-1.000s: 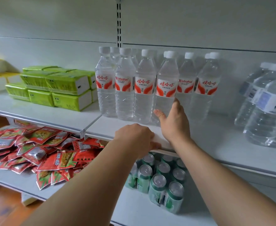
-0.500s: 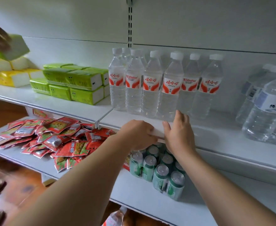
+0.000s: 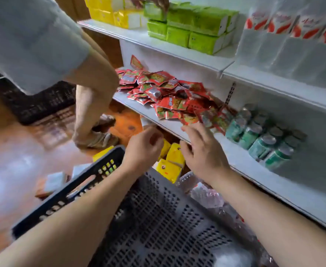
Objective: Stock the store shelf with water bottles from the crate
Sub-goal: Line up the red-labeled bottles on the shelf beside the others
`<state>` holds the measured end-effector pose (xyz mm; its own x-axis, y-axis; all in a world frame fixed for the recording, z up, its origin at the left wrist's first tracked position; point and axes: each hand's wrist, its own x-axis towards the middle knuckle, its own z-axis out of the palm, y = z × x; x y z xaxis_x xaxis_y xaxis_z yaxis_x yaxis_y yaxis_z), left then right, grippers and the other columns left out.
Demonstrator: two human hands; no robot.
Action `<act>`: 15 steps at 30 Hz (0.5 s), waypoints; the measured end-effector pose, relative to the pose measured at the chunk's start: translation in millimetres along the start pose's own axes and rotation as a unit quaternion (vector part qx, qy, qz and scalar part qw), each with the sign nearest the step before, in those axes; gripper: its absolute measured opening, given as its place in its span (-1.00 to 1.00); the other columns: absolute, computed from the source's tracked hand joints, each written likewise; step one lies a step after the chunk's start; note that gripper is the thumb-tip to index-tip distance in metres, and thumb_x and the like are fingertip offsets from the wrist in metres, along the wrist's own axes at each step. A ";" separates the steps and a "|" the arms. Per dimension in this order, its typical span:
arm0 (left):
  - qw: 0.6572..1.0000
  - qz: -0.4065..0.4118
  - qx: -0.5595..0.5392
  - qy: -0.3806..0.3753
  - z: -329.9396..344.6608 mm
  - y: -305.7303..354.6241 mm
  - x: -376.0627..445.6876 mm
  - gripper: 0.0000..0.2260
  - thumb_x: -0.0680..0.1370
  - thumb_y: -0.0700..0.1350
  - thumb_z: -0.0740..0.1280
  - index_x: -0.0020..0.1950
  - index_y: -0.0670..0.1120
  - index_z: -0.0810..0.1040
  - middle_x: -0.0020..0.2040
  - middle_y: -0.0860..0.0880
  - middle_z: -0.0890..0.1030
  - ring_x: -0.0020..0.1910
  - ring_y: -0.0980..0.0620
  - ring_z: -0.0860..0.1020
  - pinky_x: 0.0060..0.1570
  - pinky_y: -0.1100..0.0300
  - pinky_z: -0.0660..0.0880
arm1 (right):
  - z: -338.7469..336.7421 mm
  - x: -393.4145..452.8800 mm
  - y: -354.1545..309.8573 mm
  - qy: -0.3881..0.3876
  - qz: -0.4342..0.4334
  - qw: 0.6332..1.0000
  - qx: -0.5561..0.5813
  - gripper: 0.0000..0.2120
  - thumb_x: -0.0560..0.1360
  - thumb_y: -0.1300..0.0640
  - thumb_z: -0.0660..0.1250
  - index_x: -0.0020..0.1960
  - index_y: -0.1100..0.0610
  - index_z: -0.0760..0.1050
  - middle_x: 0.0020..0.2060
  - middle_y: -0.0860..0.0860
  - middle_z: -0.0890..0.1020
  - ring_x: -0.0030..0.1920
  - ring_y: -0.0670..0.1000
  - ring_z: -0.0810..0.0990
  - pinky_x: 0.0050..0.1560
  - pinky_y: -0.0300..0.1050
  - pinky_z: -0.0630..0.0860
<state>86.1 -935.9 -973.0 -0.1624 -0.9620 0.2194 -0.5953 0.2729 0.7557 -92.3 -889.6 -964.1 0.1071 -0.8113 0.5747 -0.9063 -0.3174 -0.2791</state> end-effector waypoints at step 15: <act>0.817 -0.373 0.333 -0.286 -14.6 -233.1 -137.3 -0.53 0.53 0.00 0.28 0.44 0.02 0.43 0.33 -0.12 0.54 0.27 -0.16 0.55 0.18 -0.07 0.55 | 198.5 -133.9 -122.2 -0.461 0.181 0.863 0.098 -0.49 0.64 -0.05 0.19 0.53 0.11 0.22 0.42 0.09 0.36 0.40 0.14 0.38 0.37 0.01 0.33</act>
<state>258.7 -867.3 -1170.3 0.2135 -0.7574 -0.6171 -0.9621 -0.2728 0.0018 85.3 -839.6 -1159.7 0.1937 -0.8921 -0.4083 -0.8716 0.0345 -0.4890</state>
